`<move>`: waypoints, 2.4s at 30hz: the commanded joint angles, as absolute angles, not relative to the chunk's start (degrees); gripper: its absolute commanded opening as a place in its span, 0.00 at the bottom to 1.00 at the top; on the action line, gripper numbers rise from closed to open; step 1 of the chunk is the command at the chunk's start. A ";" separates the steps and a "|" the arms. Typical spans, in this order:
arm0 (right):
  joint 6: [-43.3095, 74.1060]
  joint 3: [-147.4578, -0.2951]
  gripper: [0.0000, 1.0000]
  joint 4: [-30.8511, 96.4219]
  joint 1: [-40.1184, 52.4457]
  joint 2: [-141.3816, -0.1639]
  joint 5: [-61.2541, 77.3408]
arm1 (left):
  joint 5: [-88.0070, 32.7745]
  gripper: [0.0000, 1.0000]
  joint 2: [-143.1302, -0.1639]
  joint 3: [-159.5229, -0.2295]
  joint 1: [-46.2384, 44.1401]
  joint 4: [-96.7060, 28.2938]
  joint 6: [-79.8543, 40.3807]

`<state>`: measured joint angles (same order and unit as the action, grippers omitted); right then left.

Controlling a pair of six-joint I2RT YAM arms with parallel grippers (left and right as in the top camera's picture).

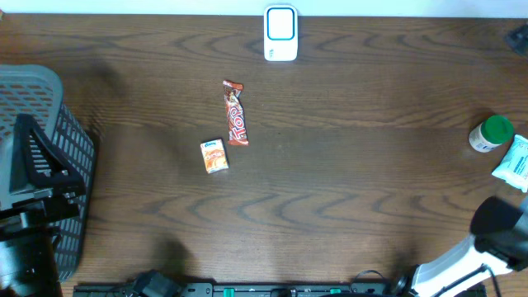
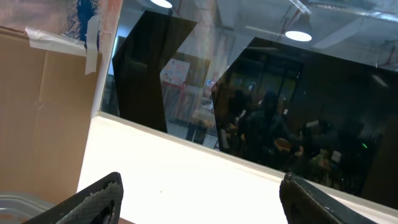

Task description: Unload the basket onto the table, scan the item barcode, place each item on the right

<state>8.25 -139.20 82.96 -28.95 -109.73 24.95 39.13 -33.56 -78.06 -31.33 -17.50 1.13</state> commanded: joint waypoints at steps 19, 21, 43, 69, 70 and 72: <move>14.87 -125.54 0.99 52.45 30.26 -131.37 19.99 | 39.03 0.81 -33.06 -77.56 -31.31 -17.02 -0.32; 15.38 -125.54 0.99 48.62 31.14 -134.15 19.92 | 39.03 0.81 -33.06 -77.56 -31.31 -17.02 -0.32; 22.59 -125.54 0.91 31.00 31.31 -150.21 17.19 | 39.03 0.81 -33.06 -77.56 -31.31 -17.04 -0.32; 22.94 -125.67 0.01 65.25 19.88 -130.65 -16.69 | 39.03 0.81 -33.06 -77.56 -31.31 -17.02 -0.32; 25.56 -125.67 0.01 68.16 19.86 -129.29 -23.55 | 39.03 0.81 -33.06 -77.56 -31.31 -17.02 -0.32; 31.97 -125.67 0.01 74.06 19.99 -127.68 -35.88 | 39.03 0.81 -33.06 -77.56 -31.31 -17.02 -0.32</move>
